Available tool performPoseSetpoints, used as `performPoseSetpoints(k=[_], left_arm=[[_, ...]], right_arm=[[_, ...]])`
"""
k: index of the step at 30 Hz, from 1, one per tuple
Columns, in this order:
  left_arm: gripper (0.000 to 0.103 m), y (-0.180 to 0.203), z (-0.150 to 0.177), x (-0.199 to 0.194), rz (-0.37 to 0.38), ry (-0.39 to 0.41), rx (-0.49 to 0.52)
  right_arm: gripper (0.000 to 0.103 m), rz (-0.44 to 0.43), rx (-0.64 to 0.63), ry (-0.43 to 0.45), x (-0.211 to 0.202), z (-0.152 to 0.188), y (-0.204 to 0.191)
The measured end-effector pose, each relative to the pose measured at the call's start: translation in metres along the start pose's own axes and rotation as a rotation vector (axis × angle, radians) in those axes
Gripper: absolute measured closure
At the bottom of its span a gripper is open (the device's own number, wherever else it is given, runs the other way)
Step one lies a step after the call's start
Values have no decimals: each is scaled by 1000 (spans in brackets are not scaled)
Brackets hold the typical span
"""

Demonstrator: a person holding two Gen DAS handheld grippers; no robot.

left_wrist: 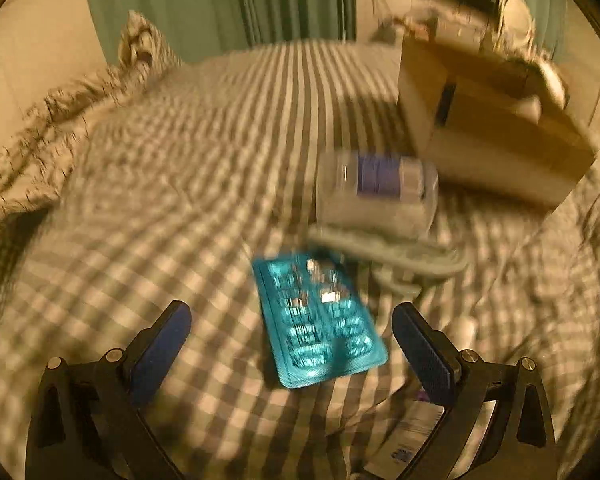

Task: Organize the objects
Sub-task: 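Grasp the blue blister pack with the left tool while the right tool grasps the white tube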

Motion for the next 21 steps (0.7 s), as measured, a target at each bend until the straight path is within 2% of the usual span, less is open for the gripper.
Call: performPoseSetpoints(k=[4,6,8,12,16,21], left_arm=[[1,19,6,18,1,-10,50],[6,22,7,27,6,-17,56],[27,23,9,34,-7,-29,64],[30,26,9,25,72,-25,48],[31,22,8,-1,152,-10,-4],[31,0,-6,-36,114,61,-2]], right_arm=[[13,-30,11,-38,24,10,-1],[13,-45,22,-67,37,17,0],[13,-57,31,-95,49,25,1],[13,-71,39,-118,56,31,0],[13,-61,10,-118,48,31,-10],[13,-53,-7,-140,49,33,-30]])
Point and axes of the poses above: each gripper's, at about its wrist camera, not at the fingertips, and x roughly the way its jaws point, y to its right, z to its underside, the point moved 9 cm from there along x, roughly the way its jaws point, and after that the axes turned 6 degrees about -z, right-handed, at the moved point
